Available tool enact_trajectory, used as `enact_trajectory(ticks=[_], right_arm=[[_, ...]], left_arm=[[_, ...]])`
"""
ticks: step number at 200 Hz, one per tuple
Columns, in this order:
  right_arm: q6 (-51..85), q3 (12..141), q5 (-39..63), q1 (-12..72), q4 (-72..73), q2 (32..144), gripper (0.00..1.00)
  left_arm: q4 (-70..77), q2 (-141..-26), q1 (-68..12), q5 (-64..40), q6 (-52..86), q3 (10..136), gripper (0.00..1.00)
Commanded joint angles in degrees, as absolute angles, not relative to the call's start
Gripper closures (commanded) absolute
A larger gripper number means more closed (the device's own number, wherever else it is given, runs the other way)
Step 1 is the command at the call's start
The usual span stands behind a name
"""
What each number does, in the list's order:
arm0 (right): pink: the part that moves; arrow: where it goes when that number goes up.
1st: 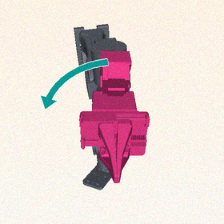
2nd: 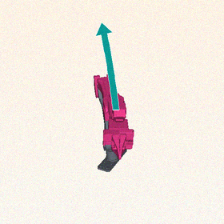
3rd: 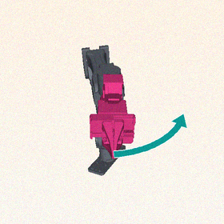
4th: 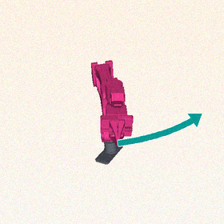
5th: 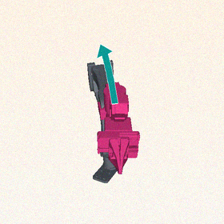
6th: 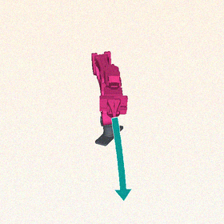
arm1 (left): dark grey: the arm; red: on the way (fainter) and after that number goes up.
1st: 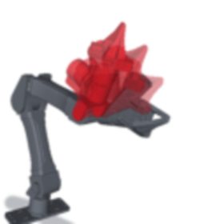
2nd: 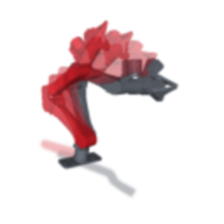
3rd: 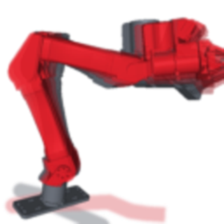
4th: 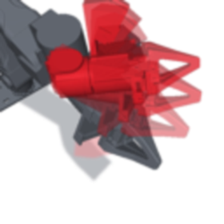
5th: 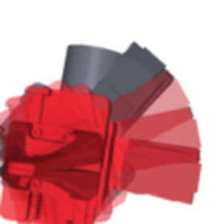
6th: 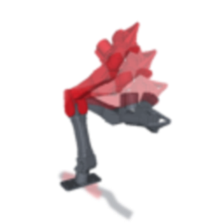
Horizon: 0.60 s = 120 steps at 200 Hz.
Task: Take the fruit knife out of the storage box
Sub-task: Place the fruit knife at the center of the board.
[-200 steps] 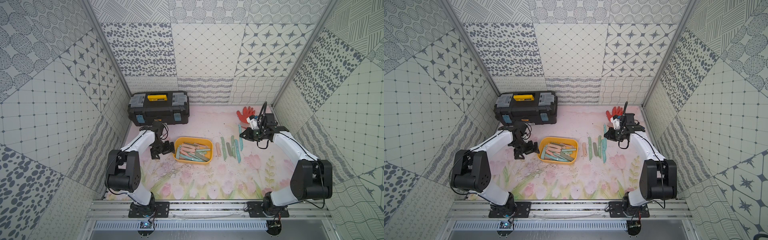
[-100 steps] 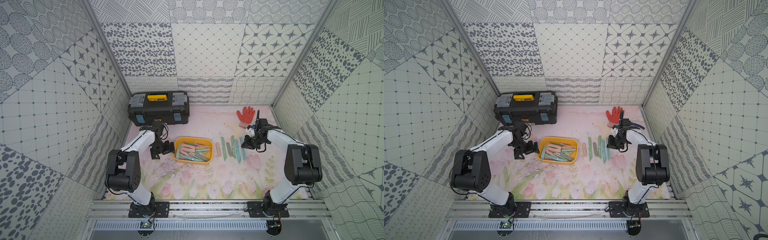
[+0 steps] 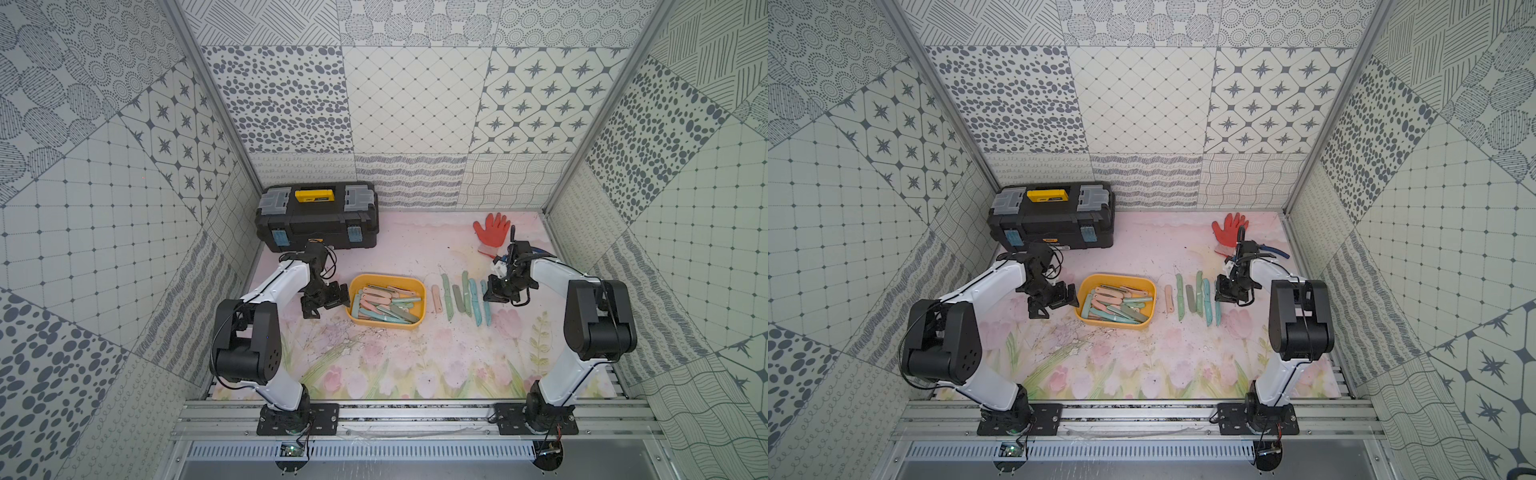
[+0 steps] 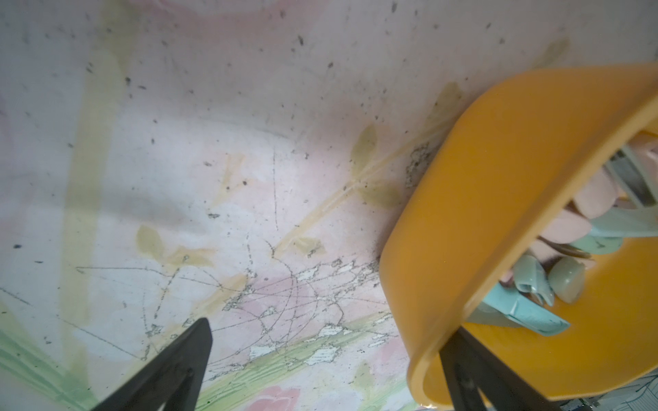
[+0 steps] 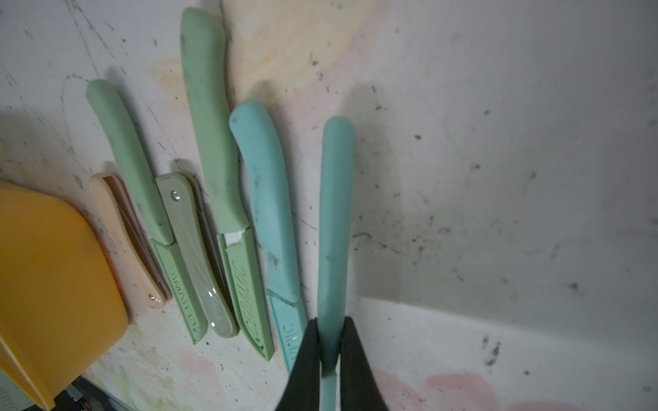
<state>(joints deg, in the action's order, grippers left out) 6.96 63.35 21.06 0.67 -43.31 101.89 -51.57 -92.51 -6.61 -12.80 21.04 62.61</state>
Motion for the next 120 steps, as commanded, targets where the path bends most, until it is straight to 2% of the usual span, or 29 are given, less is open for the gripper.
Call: enact_trajectory(ticks=[1, 53, 76, 99, 120], right_arm=[[6.77, 64.26, 20.35, 0.88, -42.68, 103.39, 0.95], [7.12, 64.52, 18.62, 0.88, -42.93, 103.99, 0.91], [7.42, 64.34, 17.98, 0.88, -42.72, 103.38, 0.80], [7.59, 64.07, 17.67, 0.88, -42.28, 102.63, 0.64], [7.77, 64.03, 17.83, 1.02, -41.71, 102.06, 0.58]], left_arm=[[-52.35, -92.83, -5.91, -12.79, 21.78, 63.03, 0.02], [-52.36, -92.96, -5.98, -12.69, 21.84, 63.05, 0.02], [-52.37, -92.99, -5.94, -12.69, 21.80, 63.18, 0.02], [-52.35, -93.02, -5.95, -12.65, 21.88, 63.10, 0.02], [-52.44, -93.08, -5.93, -12.58, 21.88, 63.14, 0.02]])
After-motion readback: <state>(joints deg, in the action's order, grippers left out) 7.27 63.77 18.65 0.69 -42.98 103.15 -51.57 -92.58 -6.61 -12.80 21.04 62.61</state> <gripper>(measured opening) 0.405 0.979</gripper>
